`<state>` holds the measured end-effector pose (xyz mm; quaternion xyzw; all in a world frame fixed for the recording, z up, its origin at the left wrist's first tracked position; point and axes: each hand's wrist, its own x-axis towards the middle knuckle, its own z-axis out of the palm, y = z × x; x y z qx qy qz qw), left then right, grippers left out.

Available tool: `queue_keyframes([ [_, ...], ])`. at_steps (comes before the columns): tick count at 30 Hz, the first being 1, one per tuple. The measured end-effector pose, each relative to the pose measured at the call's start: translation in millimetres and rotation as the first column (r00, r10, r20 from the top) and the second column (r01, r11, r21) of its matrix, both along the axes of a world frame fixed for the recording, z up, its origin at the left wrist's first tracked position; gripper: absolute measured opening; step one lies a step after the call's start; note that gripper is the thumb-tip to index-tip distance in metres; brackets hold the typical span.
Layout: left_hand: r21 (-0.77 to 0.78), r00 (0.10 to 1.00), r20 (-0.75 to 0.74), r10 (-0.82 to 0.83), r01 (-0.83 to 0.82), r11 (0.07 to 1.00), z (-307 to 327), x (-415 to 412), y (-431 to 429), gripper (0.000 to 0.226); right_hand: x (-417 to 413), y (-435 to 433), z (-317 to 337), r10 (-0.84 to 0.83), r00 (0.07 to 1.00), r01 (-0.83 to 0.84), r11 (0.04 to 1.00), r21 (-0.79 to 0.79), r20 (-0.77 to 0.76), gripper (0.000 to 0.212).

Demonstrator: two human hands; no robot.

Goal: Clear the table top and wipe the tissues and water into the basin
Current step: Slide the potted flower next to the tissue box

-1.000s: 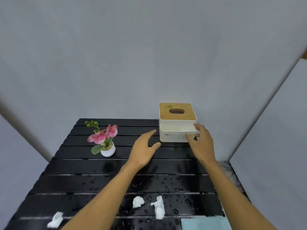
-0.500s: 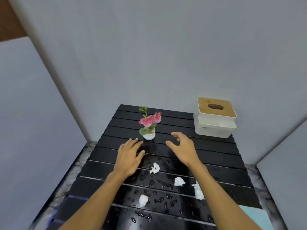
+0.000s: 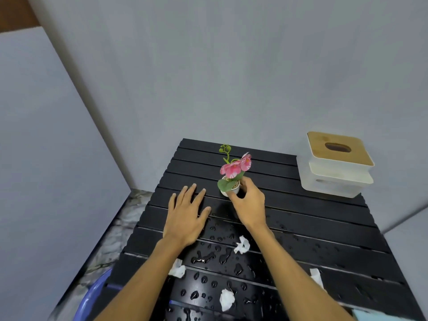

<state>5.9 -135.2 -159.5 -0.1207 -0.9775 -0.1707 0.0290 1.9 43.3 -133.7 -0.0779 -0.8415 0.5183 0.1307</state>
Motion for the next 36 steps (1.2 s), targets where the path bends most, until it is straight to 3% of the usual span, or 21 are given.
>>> queue_keyframes([
  [7,0.08,1.0,-0.007,-0.024,0.025,0.997,3.5,-17.0,15.1,0.055,-6.3,12.4,-2.1,-0.055,0.998,0.055,0.998,-0.008,-0.028,0.025],
  [23,0.077,0.983,-0.006,-0.181,0.181,0.98,7.5,-95.4,123.3,0.055,-32.4,100.7,-2.2,-0.257,0.966,0.257,0.966,-0.013,-0.031,0.027],
  [27,0.004,0.986,-0.04,-0.16,0.16,0.987,-5.8,-101.8,131.2,0.062,-48.7,114.0,-4.5,-0.295,0.954,0.294,0.956,-0.027,-0.055,0.028],
  [36,0.036,0.986,-0.069,-0.151,0.154,0.987,-8.7,-105.9,132.0,0.055,-82.4,124.3,-9.6,-0.384,0.921,0.38,0.922,-0.078,-0.063,0.025],
])
